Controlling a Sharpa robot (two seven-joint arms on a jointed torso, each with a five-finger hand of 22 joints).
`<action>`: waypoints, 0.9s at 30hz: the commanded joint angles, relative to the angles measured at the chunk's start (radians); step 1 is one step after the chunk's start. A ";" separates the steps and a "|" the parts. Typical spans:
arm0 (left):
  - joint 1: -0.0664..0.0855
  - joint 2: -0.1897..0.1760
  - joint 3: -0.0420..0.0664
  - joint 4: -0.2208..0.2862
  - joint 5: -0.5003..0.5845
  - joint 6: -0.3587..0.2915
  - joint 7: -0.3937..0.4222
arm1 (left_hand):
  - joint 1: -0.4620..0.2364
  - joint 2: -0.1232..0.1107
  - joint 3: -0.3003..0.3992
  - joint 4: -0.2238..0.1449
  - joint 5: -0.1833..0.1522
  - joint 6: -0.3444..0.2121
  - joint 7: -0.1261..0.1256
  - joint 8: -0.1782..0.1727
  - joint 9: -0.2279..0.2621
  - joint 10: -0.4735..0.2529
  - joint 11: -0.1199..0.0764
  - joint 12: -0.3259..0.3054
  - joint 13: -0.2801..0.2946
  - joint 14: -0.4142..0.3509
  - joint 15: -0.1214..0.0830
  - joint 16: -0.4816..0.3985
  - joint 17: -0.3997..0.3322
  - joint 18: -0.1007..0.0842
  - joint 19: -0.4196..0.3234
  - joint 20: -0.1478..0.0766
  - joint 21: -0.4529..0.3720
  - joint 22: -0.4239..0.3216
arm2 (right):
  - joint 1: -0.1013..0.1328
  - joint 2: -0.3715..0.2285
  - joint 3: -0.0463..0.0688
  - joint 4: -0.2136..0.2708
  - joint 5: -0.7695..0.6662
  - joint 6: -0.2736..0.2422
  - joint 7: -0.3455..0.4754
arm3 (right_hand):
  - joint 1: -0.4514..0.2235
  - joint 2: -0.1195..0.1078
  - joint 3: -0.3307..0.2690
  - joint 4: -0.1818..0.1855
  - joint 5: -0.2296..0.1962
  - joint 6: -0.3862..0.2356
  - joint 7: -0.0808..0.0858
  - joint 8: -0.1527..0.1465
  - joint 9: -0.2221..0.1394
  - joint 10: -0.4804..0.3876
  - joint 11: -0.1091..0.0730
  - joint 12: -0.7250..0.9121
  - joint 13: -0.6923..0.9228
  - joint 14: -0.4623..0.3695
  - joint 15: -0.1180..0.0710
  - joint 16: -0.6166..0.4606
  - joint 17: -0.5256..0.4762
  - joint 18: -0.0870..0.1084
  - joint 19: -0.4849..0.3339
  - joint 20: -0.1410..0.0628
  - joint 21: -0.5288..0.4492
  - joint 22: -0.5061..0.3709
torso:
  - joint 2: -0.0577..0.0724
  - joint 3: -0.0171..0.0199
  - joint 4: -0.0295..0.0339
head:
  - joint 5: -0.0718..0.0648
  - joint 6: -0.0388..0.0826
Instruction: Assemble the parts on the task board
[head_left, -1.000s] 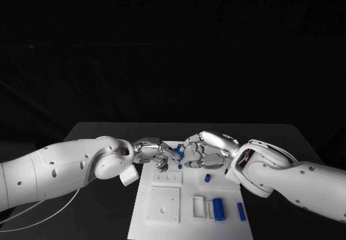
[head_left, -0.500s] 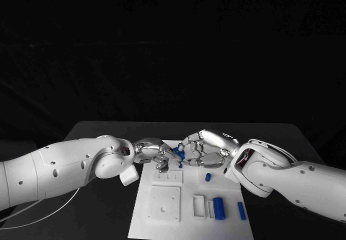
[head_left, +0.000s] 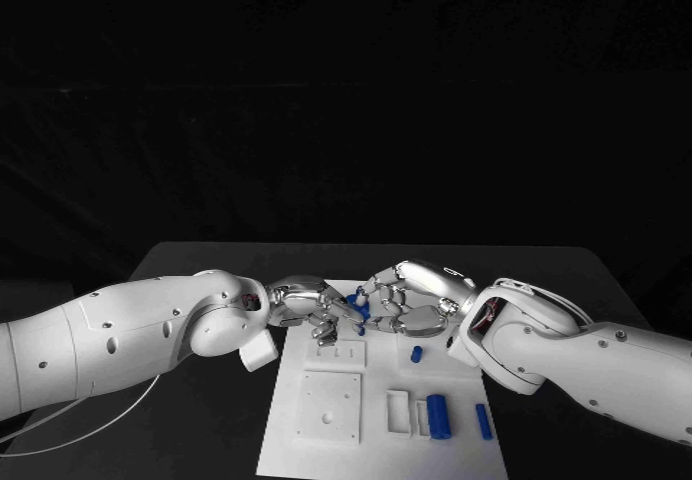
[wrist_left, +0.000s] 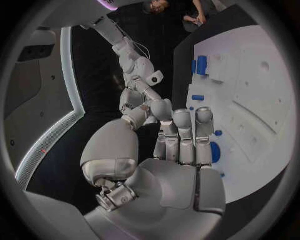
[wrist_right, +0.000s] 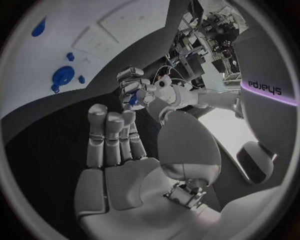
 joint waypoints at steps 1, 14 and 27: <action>0.000 0.001 0.001 0.003 0.009 0.014 0.014 | 0.037 0.027 0.002 0.003 0.006 0.012 0.000 0.007 0.002 -0.048 -0.003 -0.004 -0.001 -0.004 -0.002 -0.002 -0.001 -0.017 -0.006 -0.140 -0.005 -0.001 | -0.001 0.002 -0.001 0.002 -0.016 0.039 0.010 | -0.005 -0.002 0.002 -0.004 0.003 0.010 0.001 0.007 0.002 0.001 -0.006 0.001 0.002 0.000 -0.006 0.006 0.001 0.045 -0.003 -0.008 0.005 0.022 | 0.000 0.0003 0.0004 | 0.001 -0.001; 0.000 -0.001 0.001 0.000 0.023 0.003 0.019 | 0.038 0.028 0.002 0.005 0.005 0.012 0.000 0.007 0.001 -0.048 -0.003 -0.004 -0.001 -0.005 -0.002 -0.002 -0.001 -0.018 -0.006 -0.140 -0.005 -0.002 | -0.001 0.001 -0.003 0.000 -0.026 0.054 0.002 | -0.022 -0.001 -0.016 -0.014 0.018 0.015 -0.001 0.008 0.003 0.001 -0.008 -0.001 0.006 -0.002 -0.008 0.008 0.003 0.045 -0.007 -0.009 0.011 0.022 | 0.000 -0.0002 -0.0004 | -0.001 -0.002; 0.000 -0.003 0.001 -0.004 0.049 -0.025 0.022 | 0.039 0.027 0.001 0.007 0.005 0.011 0.000 0.007 0.001 -0.051 -0.003 -0.005 -0.002 -0.007 -0.002 -0.003 -0.001 -0.018 -0.007 -0.140 -0.007 -0.002 | -0.001 -0.002 -0.003 -0.001 -0.039 0.038 -0.013 | -0.029 0.011 -0.013 -0.013 0.013 0.056 -0.014 0.027 0.012 0.007 -0.020 -0.003 0.011 0.000 -0.019 0.010 0.005 0.045 -0.006 -0.011 0.018 0.020 | 0.000 0.0004 0.0003 | -0.002 -0.003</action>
